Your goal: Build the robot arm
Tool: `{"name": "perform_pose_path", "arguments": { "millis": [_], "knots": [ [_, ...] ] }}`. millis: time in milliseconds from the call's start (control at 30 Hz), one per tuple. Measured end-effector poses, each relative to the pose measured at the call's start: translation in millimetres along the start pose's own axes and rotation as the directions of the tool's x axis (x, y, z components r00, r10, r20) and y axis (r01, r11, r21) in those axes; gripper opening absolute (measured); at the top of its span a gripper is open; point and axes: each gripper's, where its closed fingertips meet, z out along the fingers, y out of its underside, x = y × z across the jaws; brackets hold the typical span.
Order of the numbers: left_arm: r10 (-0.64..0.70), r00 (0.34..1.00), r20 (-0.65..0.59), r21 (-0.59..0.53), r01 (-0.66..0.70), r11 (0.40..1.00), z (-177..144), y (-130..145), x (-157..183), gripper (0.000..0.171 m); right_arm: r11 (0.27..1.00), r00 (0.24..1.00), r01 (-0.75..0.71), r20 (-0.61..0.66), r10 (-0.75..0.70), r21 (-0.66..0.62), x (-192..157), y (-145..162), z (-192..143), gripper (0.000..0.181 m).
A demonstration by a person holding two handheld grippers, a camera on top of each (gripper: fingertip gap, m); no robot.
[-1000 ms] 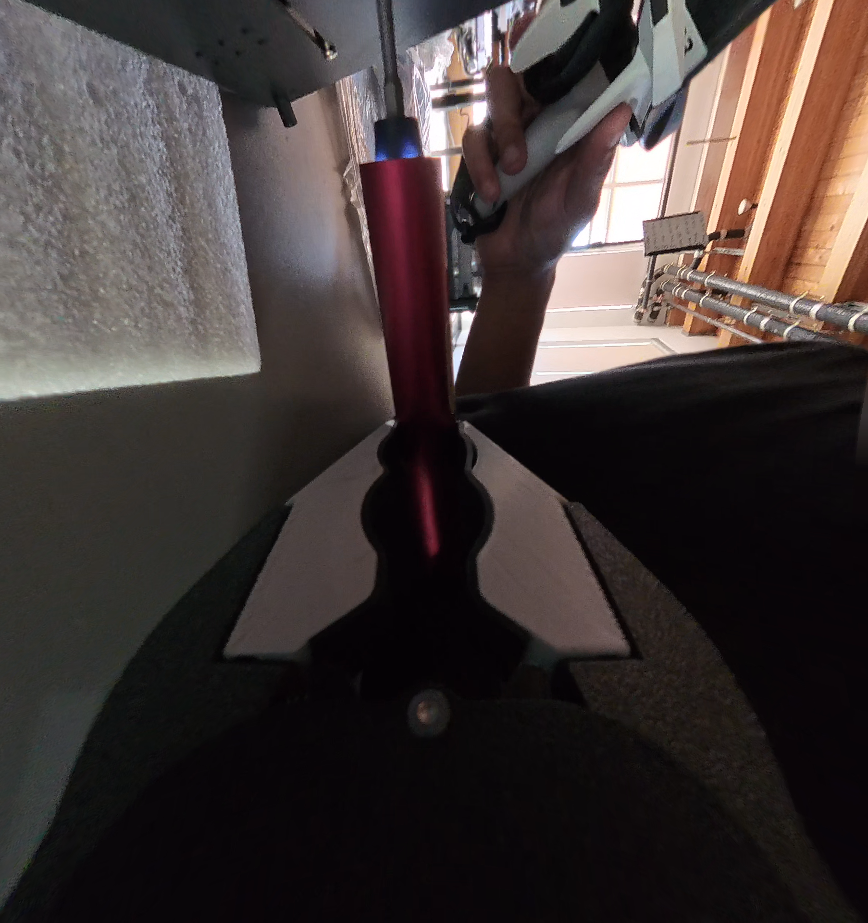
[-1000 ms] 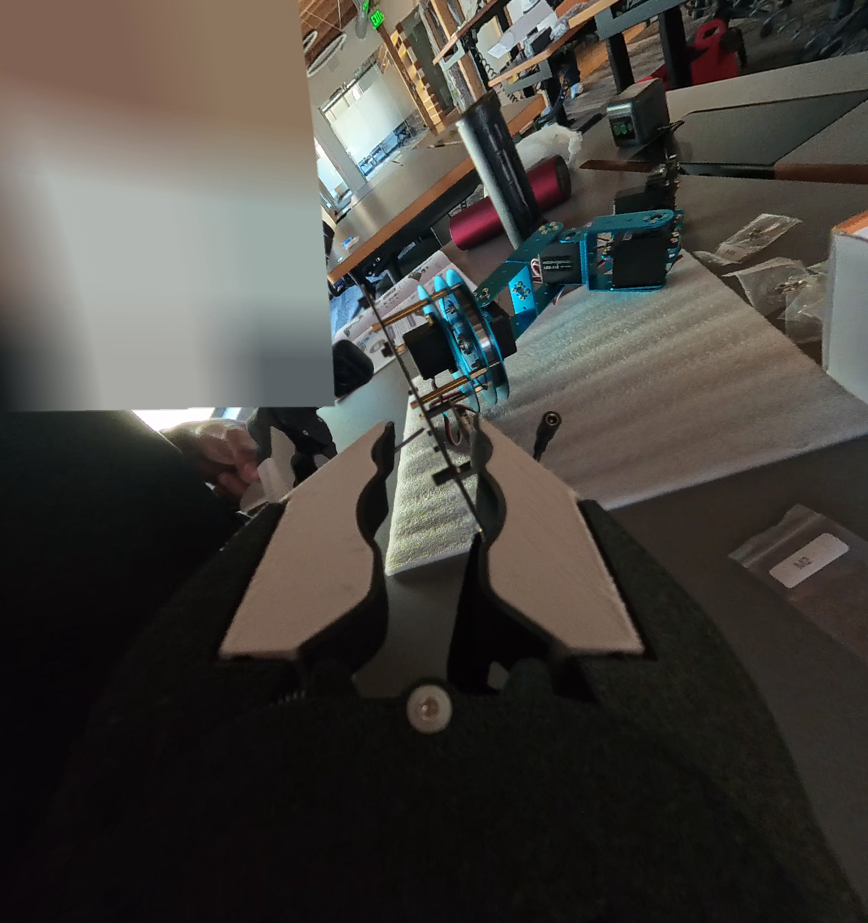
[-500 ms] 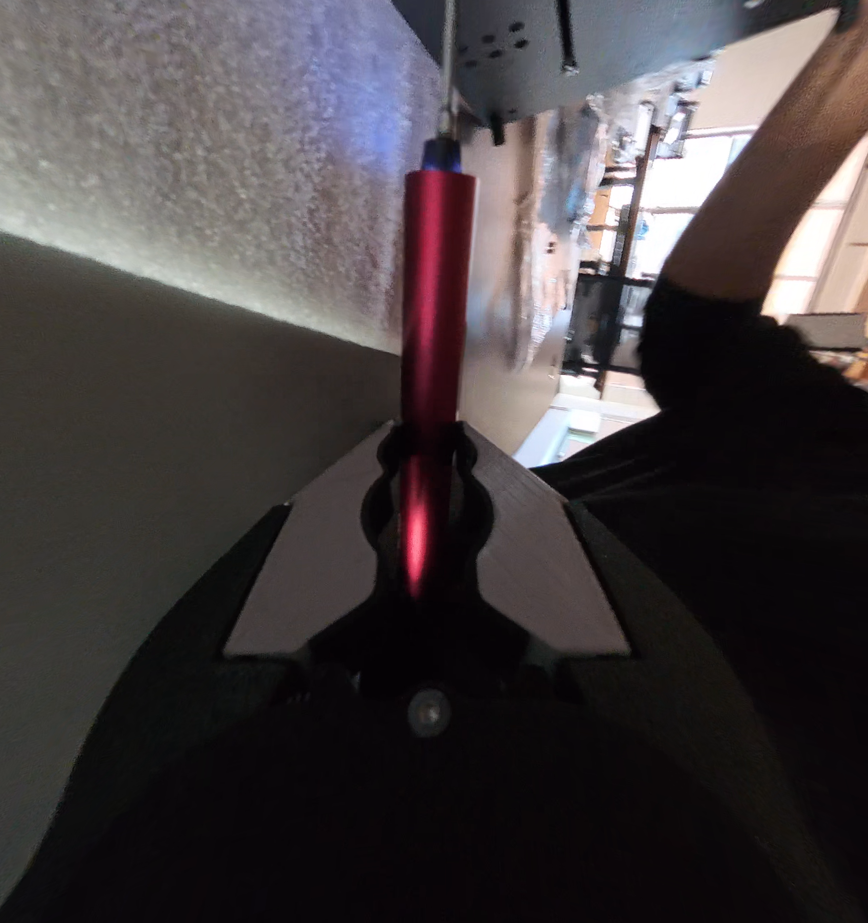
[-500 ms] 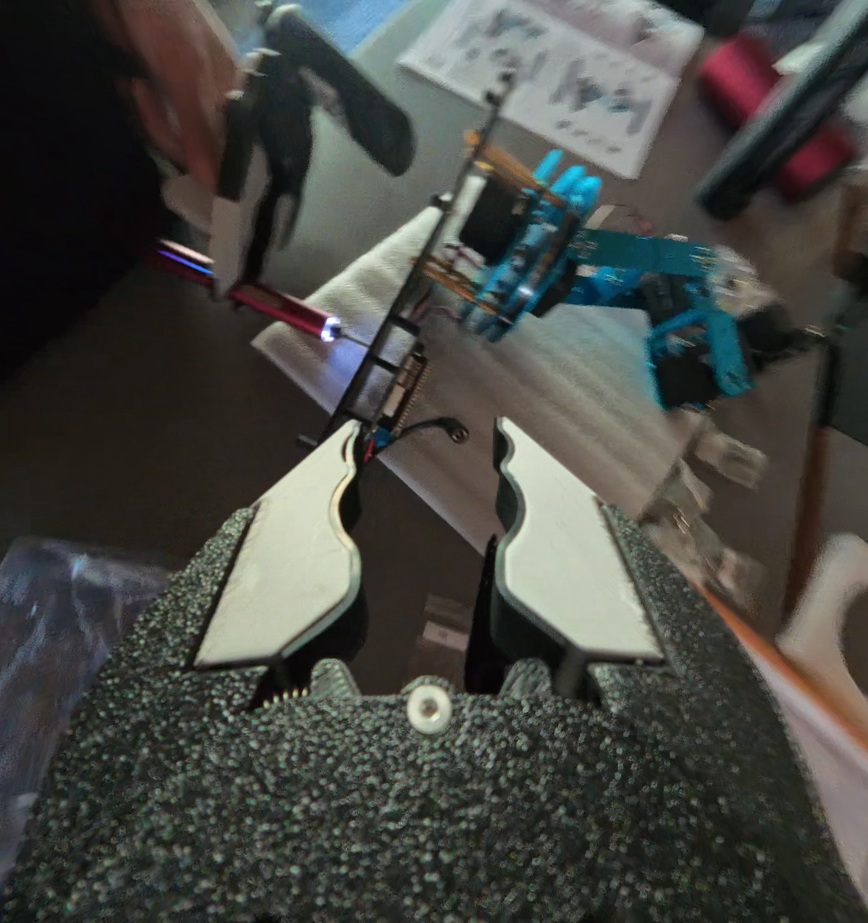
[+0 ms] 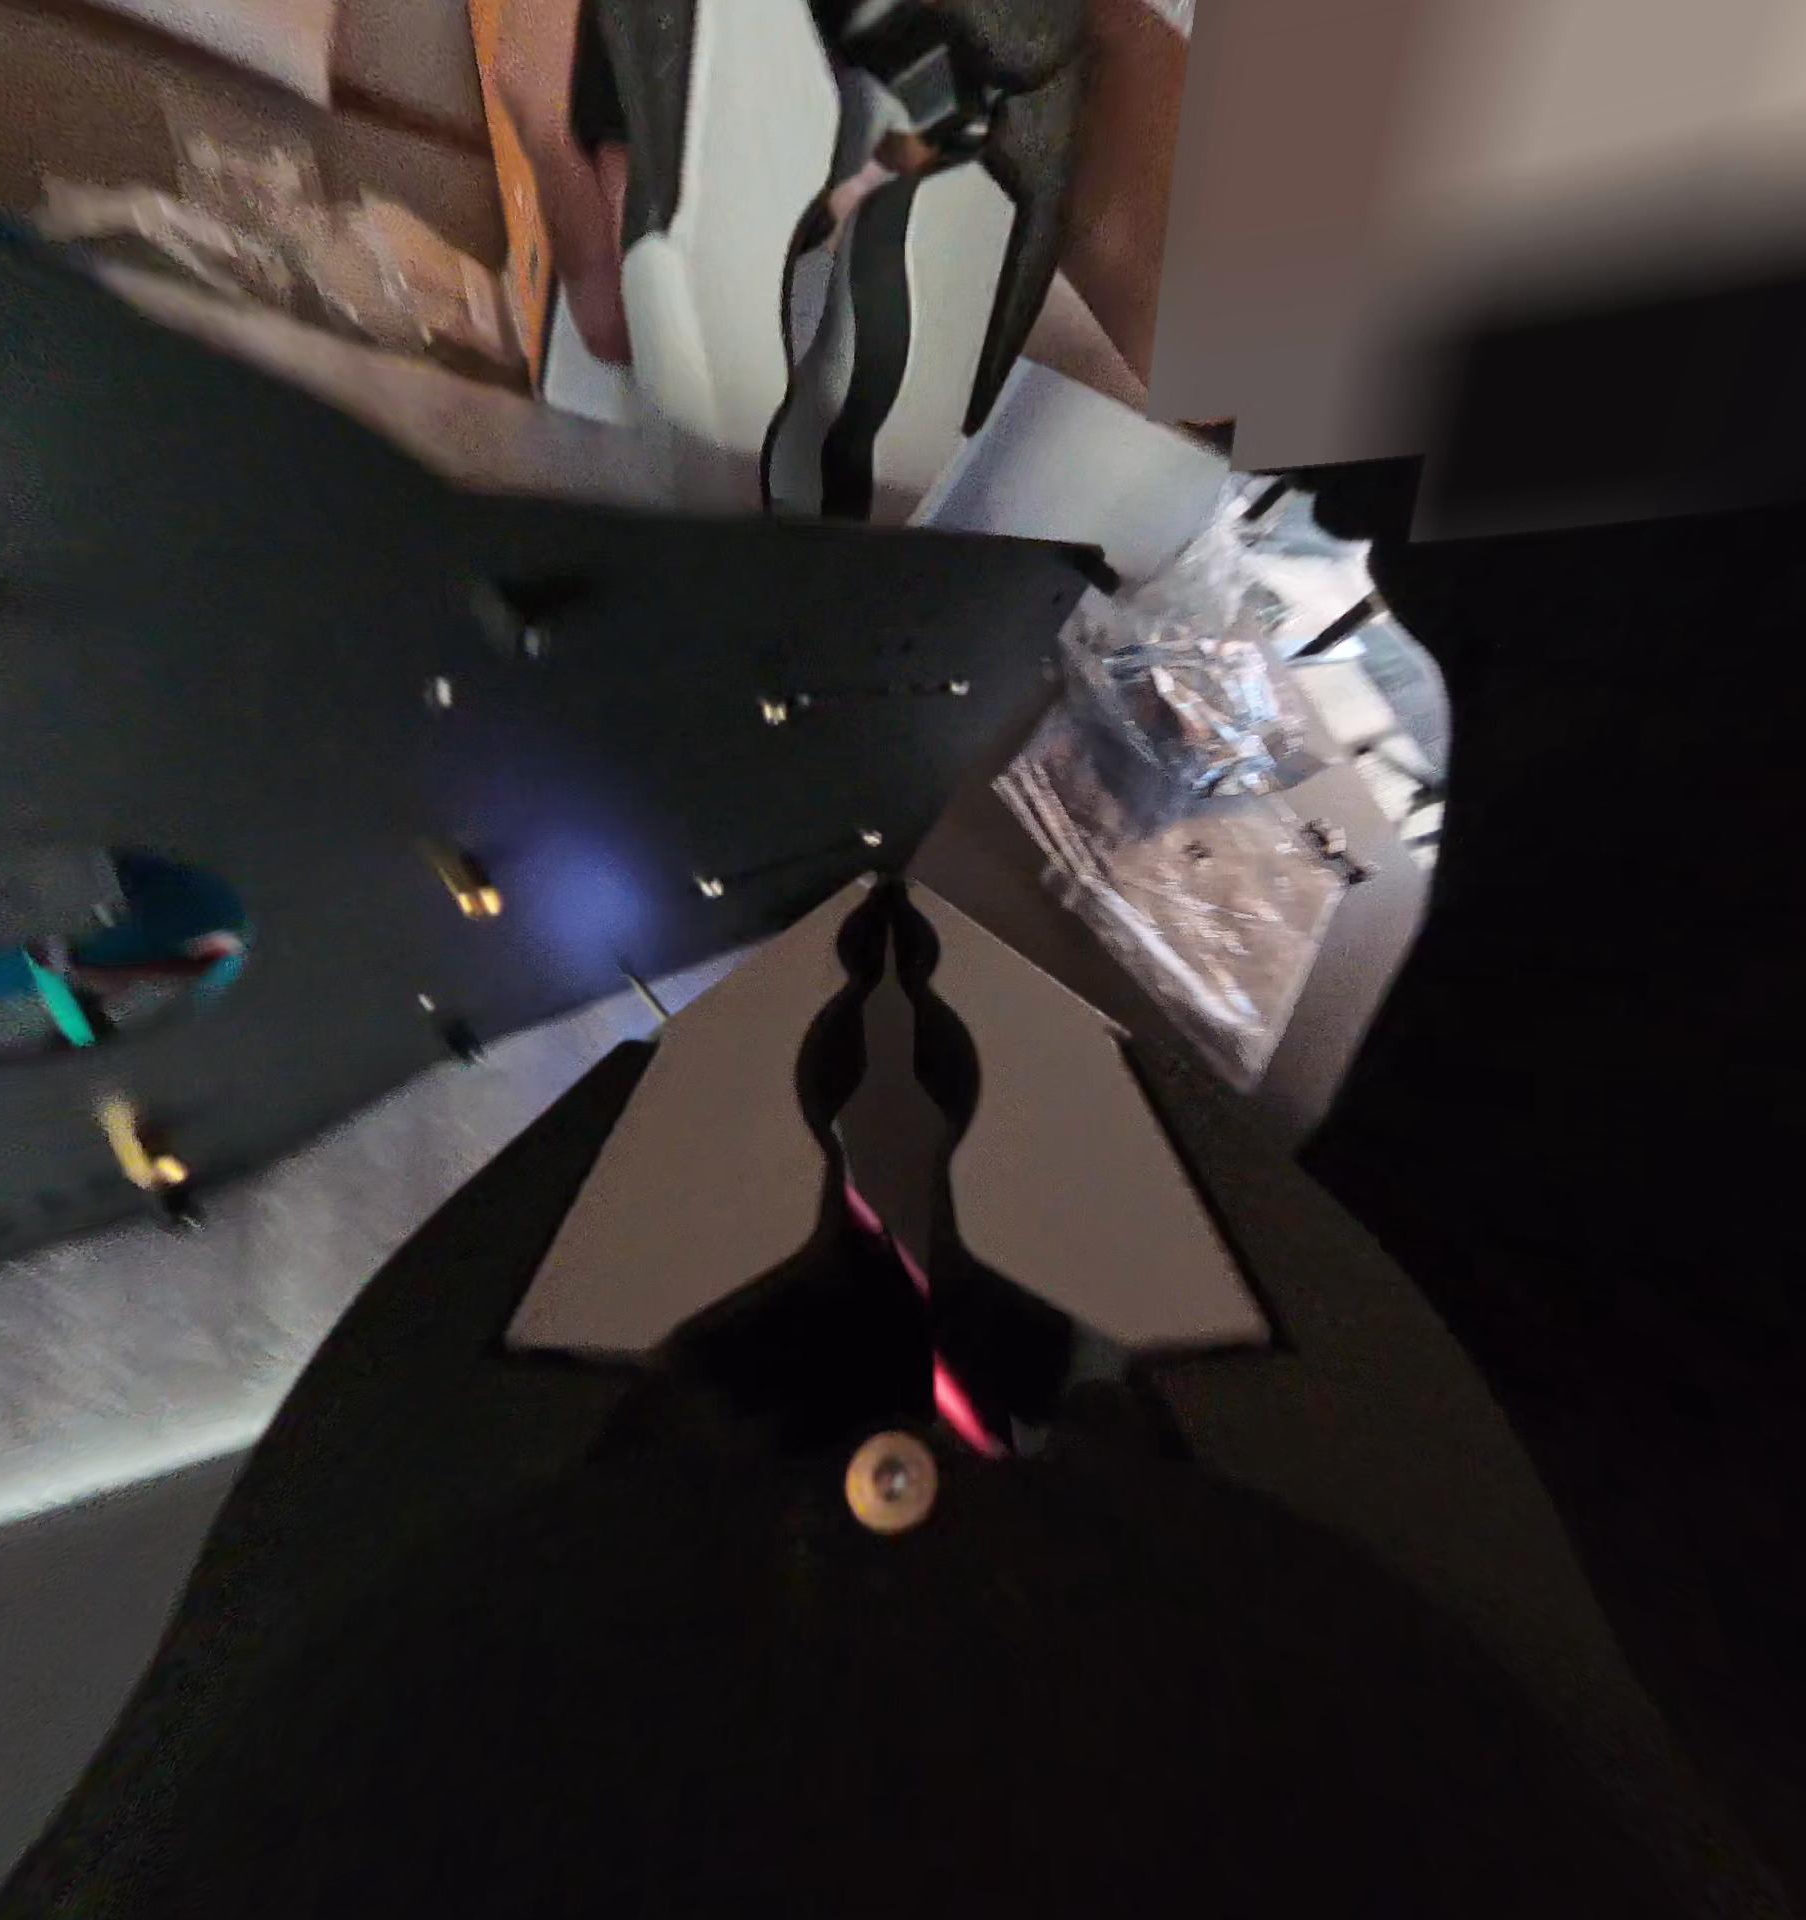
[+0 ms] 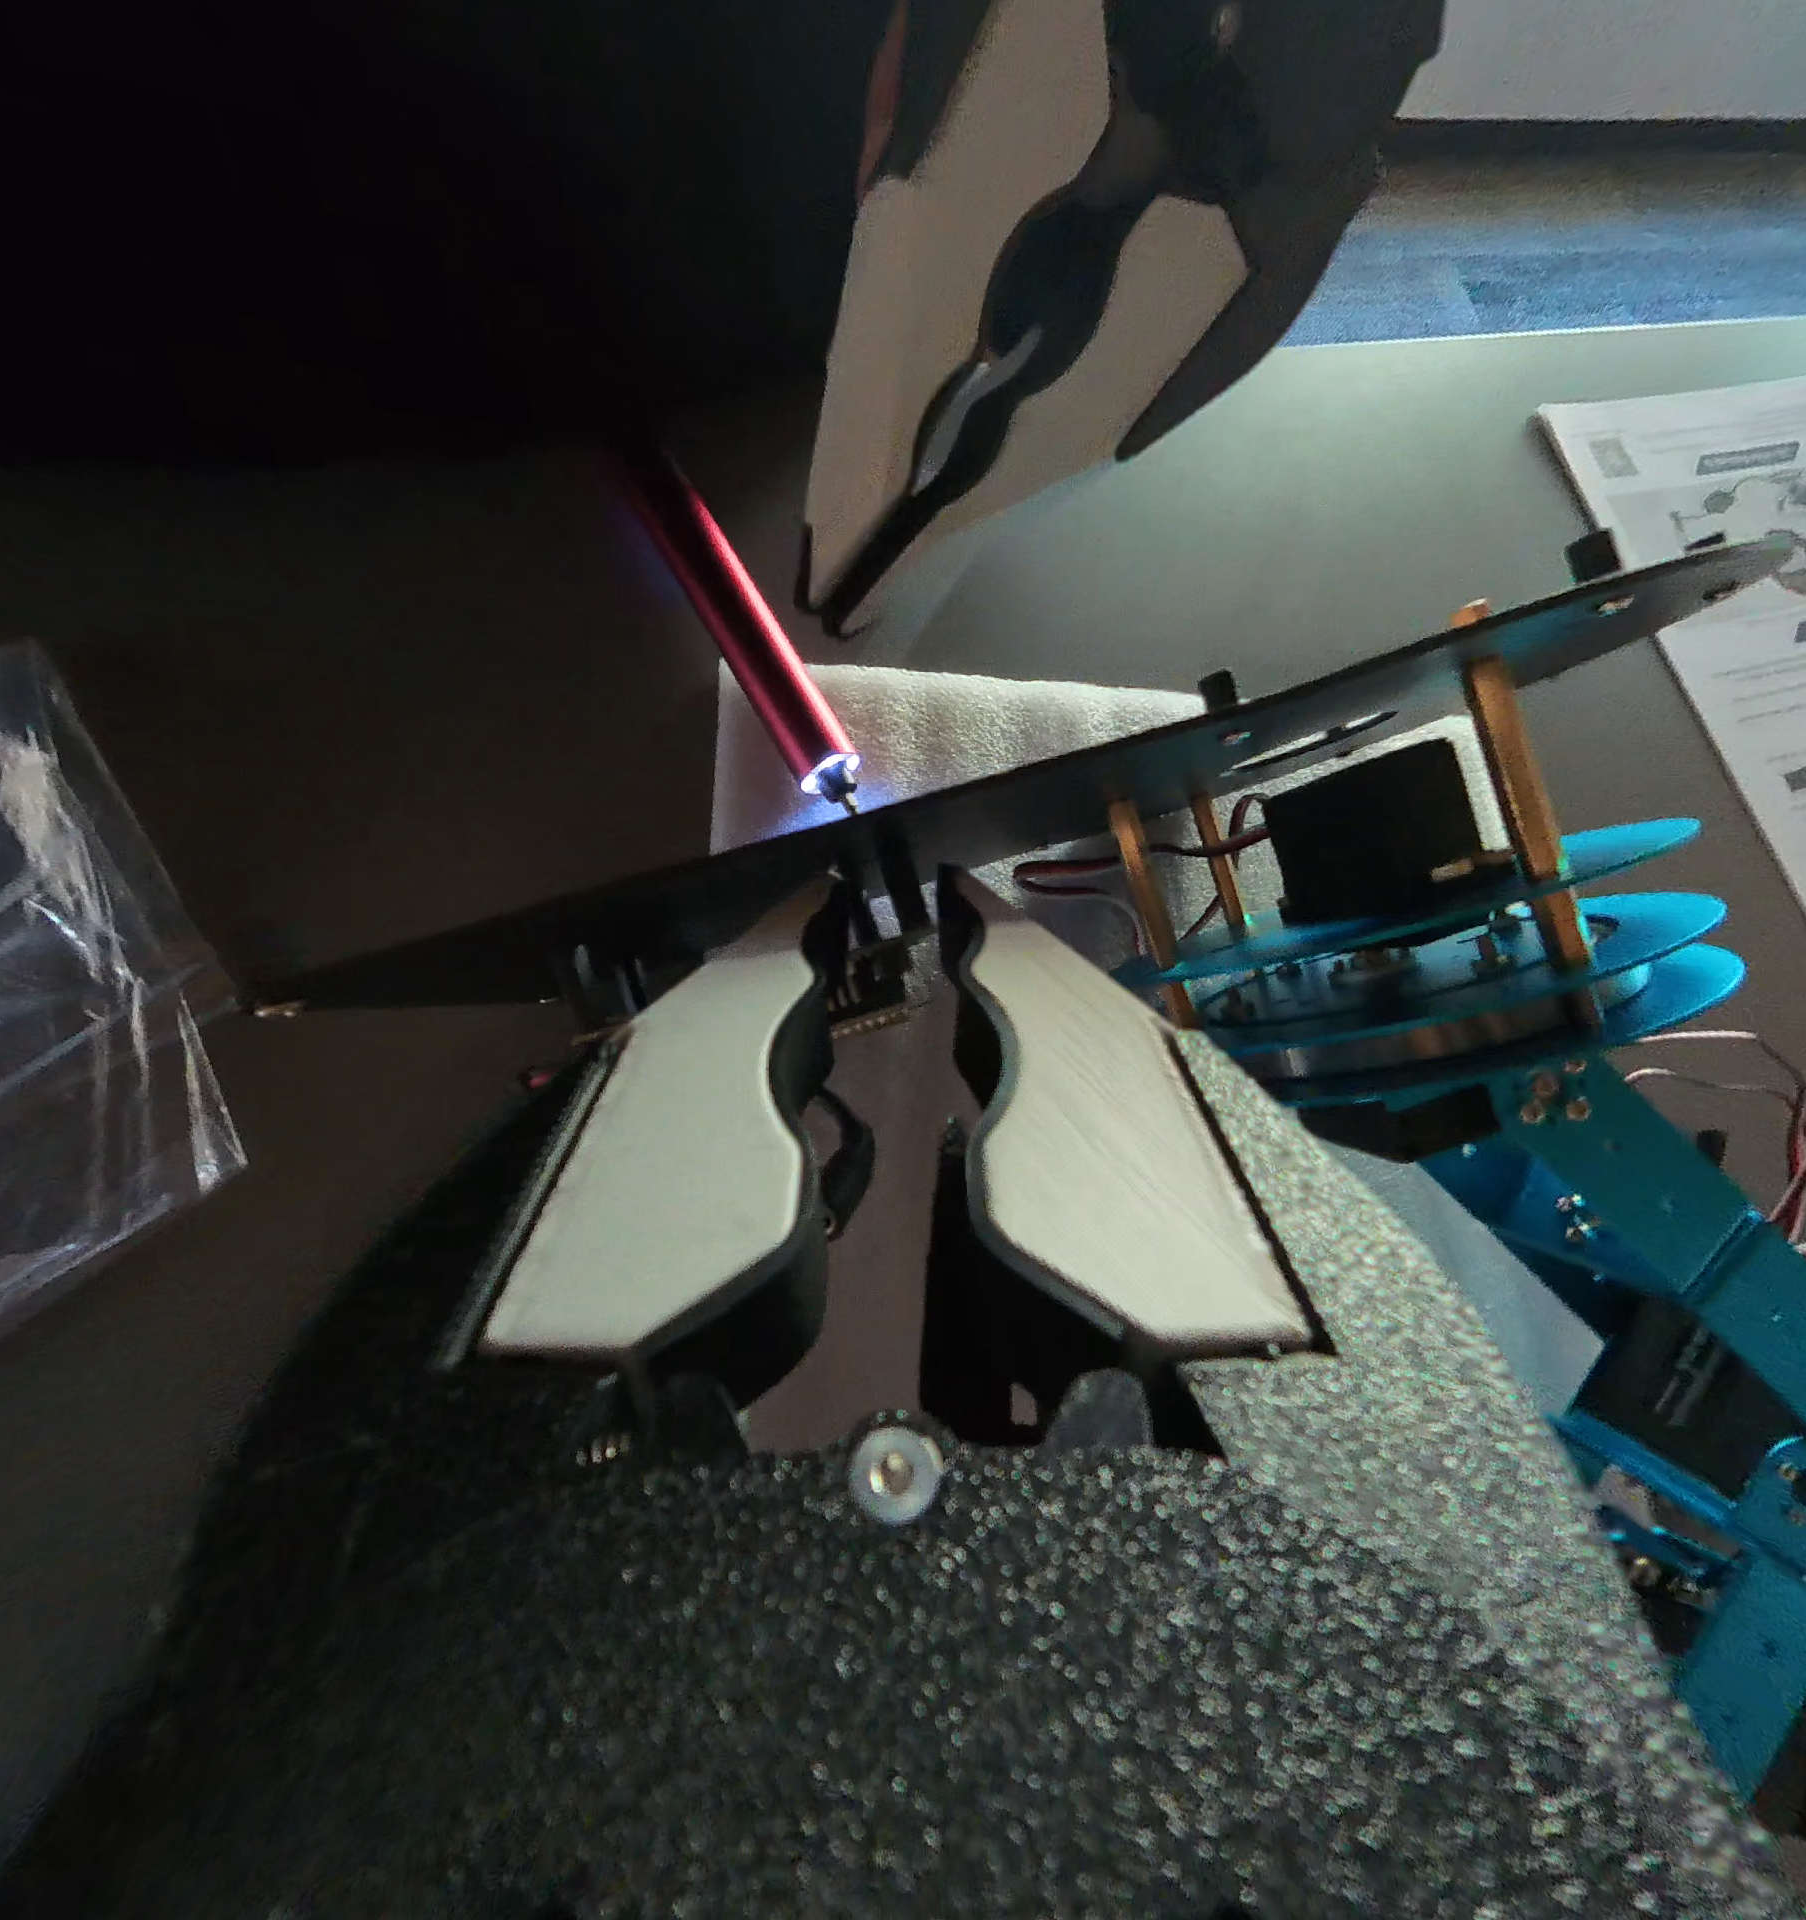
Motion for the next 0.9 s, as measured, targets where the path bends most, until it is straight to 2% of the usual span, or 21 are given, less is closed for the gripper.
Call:
{"name": "perform_pose_path", "arguments": {
  "millis": [100,333,500,567,600,667,800,900],
  "knots": [
    [0.107,0.993,0.047,-0.015,-0.107,0.994,15.3,-7.4,-6.8,0.000,0.998,0.998,0.065,0.011,-0.065,-0.001,2.3,-0.6,0.7,0.007],
    [0.049,0.997,0.060,0.010,-0.050,0.999,30.0,-19.3,-22.4,0.000,0.988,0.991,0.113,0.079,-0.105,-0.103,1.7,3.7,10.4,0.006],
    [0.067,0.996,0.054,-0.003,-0.067,0.998,31.9,-22.2,-20.9,0.000,0.997,0.992,0.060,0.118,-0.054,-0.047,0.2,3.5,9.4,0.005],
    [0.067,0.997,0.034,0.000,-0.067,0.998,32.0,-24.5,-18.1,0.000,0.999,0.990,0.040,0.133,-0.037,-0.026,0.0,3.0,9.1,0.000],
    [0.067,0.997,0.024,0.006,-0.067,0.998,31.7,-27.0,-16.2,0.000,0.999,0.990,0.033,0.139,-0.030,-0.019,-0.1,2.8,9.3,0.006],
    [0.084,0.996,0.022,0.006,-0.084,0.996,32.1,-29.9,-15.0,0.000,1.000,0.989,0.028,0.148,-0.026,-0.012,-0.3,2.9,9.0,0.000],
    [0.065,0.998,0.001,0.002,-0.065,0.998,32.3,-30.2,-15.1,0.000,1.000,0.991,0.004,0.136,-0.003,-0.009,1.3,3.3,4.4,0.013],
    [0.065,0.998,-0.016,0.003,-0.065,0.998,32.7,-30.4,-15.0,0.000,1.000,0.992,-0.002,0.130,0.001,0.014,0.5,3.2,3.1,0.012]
  ]
}}
